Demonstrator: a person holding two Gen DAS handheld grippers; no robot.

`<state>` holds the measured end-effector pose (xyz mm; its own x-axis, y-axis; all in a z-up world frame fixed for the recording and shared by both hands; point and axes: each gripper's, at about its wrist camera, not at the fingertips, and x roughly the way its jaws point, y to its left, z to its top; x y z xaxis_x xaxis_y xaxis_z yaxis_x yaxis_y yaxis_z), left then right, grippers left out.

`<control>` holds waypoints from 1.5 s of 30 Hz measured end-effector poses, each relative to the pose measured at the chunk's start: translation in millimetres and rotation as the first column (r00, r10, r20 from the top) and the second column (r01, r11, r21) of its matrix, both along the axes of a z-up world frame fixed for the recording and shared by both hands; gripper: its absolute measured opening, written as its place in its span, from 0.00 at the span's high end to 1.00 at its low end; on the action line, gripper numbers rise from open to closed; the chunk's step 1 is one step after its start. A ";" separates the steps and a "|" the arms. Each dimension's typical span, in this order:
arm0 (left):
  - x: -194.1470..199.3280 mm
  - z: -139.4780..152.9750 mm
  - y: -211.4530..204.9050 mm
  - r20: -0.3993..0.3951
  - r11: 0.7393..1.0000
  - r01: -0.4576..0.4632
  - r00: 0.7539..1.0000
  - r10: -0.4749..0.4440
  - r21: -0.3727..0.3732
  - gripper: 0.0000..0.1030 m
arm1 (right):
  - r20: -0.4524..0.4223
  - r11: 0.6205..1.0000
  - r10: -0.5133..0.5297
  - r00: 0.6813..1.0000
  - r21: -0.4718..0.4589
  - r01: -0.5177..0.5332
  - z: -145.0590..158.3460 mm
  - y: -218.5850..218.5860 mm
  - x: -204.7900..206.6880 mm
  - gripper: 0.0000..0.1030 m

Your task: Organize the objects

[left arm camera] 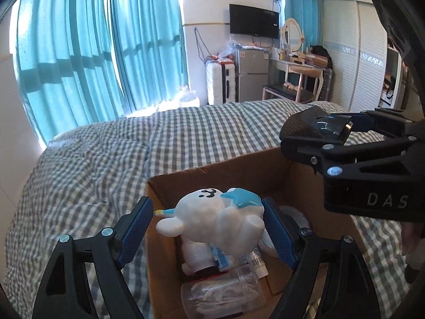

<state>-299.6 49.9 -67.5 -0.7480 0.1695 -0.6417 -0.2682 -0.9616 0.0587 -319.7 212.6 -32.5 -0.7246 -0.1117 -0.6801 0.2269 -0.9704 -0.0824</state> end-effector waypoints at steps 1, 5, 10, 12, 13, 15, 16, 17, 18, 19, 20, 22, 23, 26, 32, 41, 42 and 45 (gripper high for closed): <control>-4.4 -3.1 -0.9 0.010 1.000 0.000 1.000 0.000 0.005 0.18 | 0.006 1.000 0.002 1.000 0.001 -0.002 -4.6 -2.1 -2.5 0.26; -16.4 -17.0 -2.8 0.047 1.000 0.000 0.999 -0.001 0.017 0.18 | 0.038 1.000 0.014 0.999 0.003 -0.014 -23.8 -5.1 -12.8 0.26; -23.8 -31.1 -5.2 0.090 0.999 0.010 0.996 -0.013 0.032 0.18 | 0.072 1.000 0.024 0.997 0.018 -0.025 -40.9 -13.2 -23.6 0.26; -24.2 -31.0 -5.9 0.096 0.999 0.020 0.995 -0.025 0.047 0.18 | 0.080 0.999 0.025 0.996 0.021 -0.027 -45.2 -14.0 -25.9 0.26; -24.0 -30.9 -6.0 0.095 0.998 0.023 0.995 -0.028 0.051 0.18 | 0.086 0.999 0.024 0.996 0.023 -0.026 -47.8 -14.3 -27.2 0.26; -24.7 -31.1 -5.3 0.100 0.999 0.020 0.995 -0.025 0.044 0.18 | 0.095 0.999 0.023 0.995 0.022 -0.025 -51.7 -13.1 -27.8 0.26; -25.1 -32.0 -5.5 0.107 0.999 0.015 0.994 -0.020 0.042 0.18 | 0.100 0.999 0.022 0.995 0.021 -0.024 -53.2 -12.9 -28.0 0.26; -24.9 -32.5 -5.8 0.116 0.999 0.012 0.993 -0.017 0.047 0.18 | 0.102 1.000 0.021 0.995 0.020 -0.023 -53.4 -12.4 -27.4 0.26; -25.0 -33.4 -6.7 0.128 0.998 0.010 0.992 -0.017 0.057 0.17 | 0.104 1.000 0.019 0.994 0.018 -0.021 -53.5 -12.2 -27.5 0.25; -25.1 -34.1 -7.5 0.136 0.998 0.007 0.991 -0.016 0.062 0.17 | 0.102 1.000 0.018 0.995 0.012 -0.019 -52.7 -11.6 -26.5 0.25; -24.5 -34.7 -8.2 0.141 0.998 0.003 0.990 -0.012 0.066 0.16 | 0.099 1.000 0.017 0.995 0.006 -0.018 -51.8 -11.5 -26.1 0.25; -22.8 -35.8 -8.4 0.145 0.998 -0.006 0.989 -0.003 0.062 0.10 | 0.098 1.000 0.013 0.995 -0.008 -0.012 -48.9 -9.4 -23.8 0.25; -21.1 -36.1 -8.0 0.148 0.998 -0.011 0.989 0.002 0.057 0.09 | 0.095 1.000 0.012 0.995 -0.011 -0.011 -47.0 -8.3 -21.9 0.25; -15.8 -32.9 -4.6 0.152 1.000 0.000 0.988 -0.004 0.030 0.09 | 0.084 1.000 0.004 0.996 0.002 -0.004 -38.7 -6.7 -14.9 0.25; 8.4 -0.2 -3.0 0.069 1.000 0.006 0.998 -0.006 0.003 0.05 | 0.032 0.999 -0.018 0.999 -0.027 0.019 -4.6 -2.0 7.1 0.22; 41.4 58.6 -13.1 -0.044 0.999 -0.032 0.999 0.032 -0.019 0.05 | -0.077 0.998 -0.047 0.996 -0.053 0.043 58.7 2.4 50.9 0.17; 44.5 64.4 -14.9 -0.054 0.999 -0.039 0.998 0.038 -0.021 0.05 | -0.086 0.998 -0.047 0.995 -0.054 0.043 64.5 3.3 55.4 0.15; 56.1 86.2 -16.3 -0.099 0.998 -0.056 0.994 0.053 -0.030 0.04 | -0.122 0.997 -0.054 0.991 -0.057 0.048 87.1 7.6 70.2 0.14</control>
<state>-243.5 33.7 18.7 -0.8154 0.1068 -0.5690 -0.2066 -0.9718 0.1137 -249.5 220.2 54.6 -0.8082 -0.1062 -0.5792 0.1683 -0.9842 -0.0543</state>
